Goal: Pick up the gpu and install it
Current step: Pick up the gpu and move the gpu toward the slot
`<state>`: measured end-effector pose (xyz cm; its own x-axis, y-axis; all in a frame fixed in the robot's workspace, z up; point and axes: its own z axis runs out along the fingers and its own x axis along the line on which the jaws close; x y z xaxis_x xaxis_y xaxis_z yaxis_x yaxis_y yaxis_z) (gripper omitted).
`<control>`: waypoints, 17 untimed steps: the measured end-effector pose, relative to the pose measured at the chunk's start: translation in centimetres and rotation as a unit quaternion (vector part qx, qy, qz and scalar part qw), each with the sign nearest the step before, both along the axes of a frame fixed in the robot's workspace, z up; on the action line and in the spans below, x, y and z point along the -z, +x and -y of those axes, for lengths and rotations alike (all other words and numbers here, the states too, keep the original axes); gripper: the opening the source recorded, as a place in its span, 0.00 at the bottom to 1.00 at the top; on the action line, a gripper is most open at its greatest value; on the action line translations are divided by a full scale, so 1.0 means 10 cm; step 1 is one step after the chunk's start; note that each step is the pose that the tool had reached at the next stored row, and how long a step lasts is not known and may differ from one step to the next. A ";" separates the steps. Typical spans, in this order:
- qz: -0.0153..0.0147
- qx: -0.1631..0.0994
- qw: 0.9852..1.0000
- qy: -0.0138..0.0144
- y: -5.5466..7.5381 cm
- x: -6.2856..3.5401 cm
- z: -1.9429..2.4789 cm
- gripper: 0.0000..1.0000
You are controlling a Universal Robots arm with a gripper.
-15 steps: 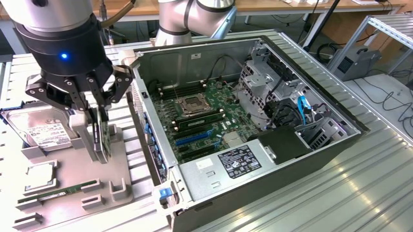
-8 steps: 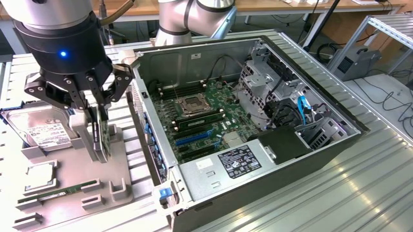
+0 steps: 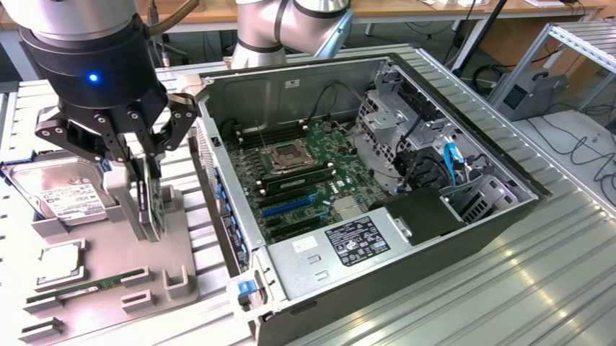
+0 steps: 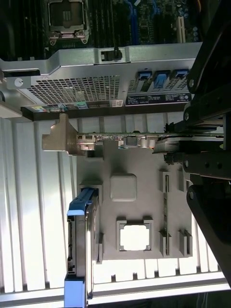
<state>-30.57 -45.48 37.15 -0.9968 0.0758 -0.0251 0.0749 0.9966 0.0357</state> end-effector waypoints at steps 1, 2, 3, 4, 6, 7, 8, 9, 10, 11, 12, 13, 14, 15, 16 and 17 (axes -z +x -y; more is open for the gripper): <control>0.000 0.000 1.000 0.000 0.00 -0.003 0.000 0.26; 0.000 0.000 1.000 0.000 0.00 -0.006 0.000 0.26; 0.000 0.000 1.000 0.000 0.00 -0.009 0.000 0.26; 0.000 0.000 1.000 0.000 0.00 -0.012 0.000 0.26; 0.000 0.000 1.000 0.000 0.00 -0.017 0.000 0.26; 0.000 0.000 1.000 0.000 0.00 -0.020 0.000 0.26; 0.000 0.000 1.000 0.000 0.00 -0.023 0.000 0.26; 0.000 0.000 1.000 0.000 0.00 -0.026 0.000 0.26; 0.000 0.000 1.000 0.000 0.00 -0.029 0.000 0.26; 0.000 0.000 1.000 0.000 0.00 -0.033 0.000 0.26; 0.000 0.000 1.000 0.000 0.00 -0.036 0.000 0.26; 0.000 0.000 1.000 0.000 0.00 -0.040 0.000 0.26; 0.000 0.000 1.000 0.000 0.00 -0.042 0.000 0.26; 0.000 0.000 1.000 0.000 0.00 -0.046 0.000 0.26; 0.000 0.000 1.000 0.000 0.00 -0.051 0.000 0.26; 0.000 0.000 1.000 0.000 0.00 -0.054 0.000 0.26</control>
